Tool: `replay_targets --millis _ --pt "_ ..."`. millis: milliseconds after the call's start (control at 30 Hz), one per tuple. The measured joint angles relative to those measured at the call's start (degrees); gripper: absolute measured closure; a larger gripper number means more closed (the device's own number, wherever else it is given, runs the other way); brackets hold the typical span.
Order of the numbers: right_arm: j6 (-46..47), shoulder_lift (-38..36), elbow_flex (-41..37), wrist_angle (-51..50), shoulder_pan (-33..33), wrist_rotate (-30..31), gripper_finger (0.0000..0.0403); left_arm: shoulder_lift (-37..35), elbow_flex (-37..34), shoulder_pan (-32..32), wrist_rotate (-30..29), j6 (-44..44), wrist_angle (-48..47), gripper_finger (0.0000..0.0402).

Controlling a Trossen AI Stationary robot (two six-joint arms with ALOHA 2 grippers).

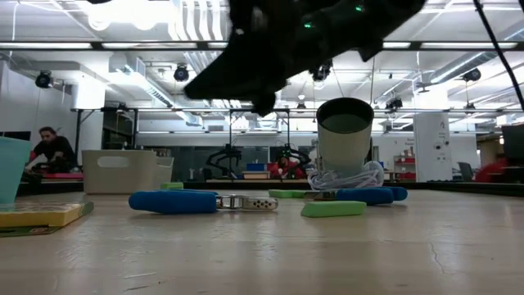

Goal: Pick & Place School Supplies
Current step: Put the yellow crayon box into the green bin

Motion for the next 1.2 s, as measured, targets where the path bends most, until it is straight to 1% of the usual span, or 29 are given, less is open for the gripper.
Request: replay_targets --millis 100,200,267,400,500,567,667,733,900,1067,1200 --pt "-0.80 3.83 4.79 -4.91 0.76 -1.31 0.0394 1.90 -0.77 -1.05 0.40 -4.65 2.54 0.0326" --pt "-3.85 6.82 8.18 -3.92 1.36 -6.16 0.0394 4.69 -0.98 -2.67 0.42 -13.12 1.47 0.0330" --pt "-4.70 8.57 10.48 -1.80 1.89 -9.19 0.0394 6.60 -1.24 -4.01 1.50 -16.66 0.86 0.0333" --pt "-3.80 11.02 13.78 -0.82 2.31 -9.68 0.0394 8.41 -1.67 -6.09 6.84 -20.38 -0.11 0.0337" --pt "-3.80 13.09 16.51 -0.67 2.16 -9.48 0.0394 8.60 -1.67 -7.01 8.31 -21.78 -2.61 0.0339" --pt "-3.47 14.90 18.73 -0.54 2.16 -9.51 0.0394 7.95 -1.67 -7.57 8.51 -20.31 -4.08 0.0340" --pt "-0.20 18.19 22.18 -0.82 2.18 -9.94 0.0394 6.45 -1.67 -8.21 8.36 -15.83 -5.98 0.0340" --pt "2.32 20.53 24.60 -0.97 2.14 -11.71 0.0394 5.17 -1.67 -8.45 7.57 -12.20 -6.17 0.0340" --pt "4.24 24.92 30.00 -1.21 2.08 -12.12 0.0394 0.68 -1.69 -8.48 -0.43 -5.78 -6.16 0.0340" --pt "4.35 25.73 32.18 -2.56 1.71 -11.56 0.0394 -3.53 -1.69 -8.55 -3.52 0.54 -7.09 0.0340" --pt "4.02 25.73 32.56 -8.76 1.06 -9.03 0.0394 -5.67 -1.69 -8.59 -10.29 4.66 -7.13 0.0340"
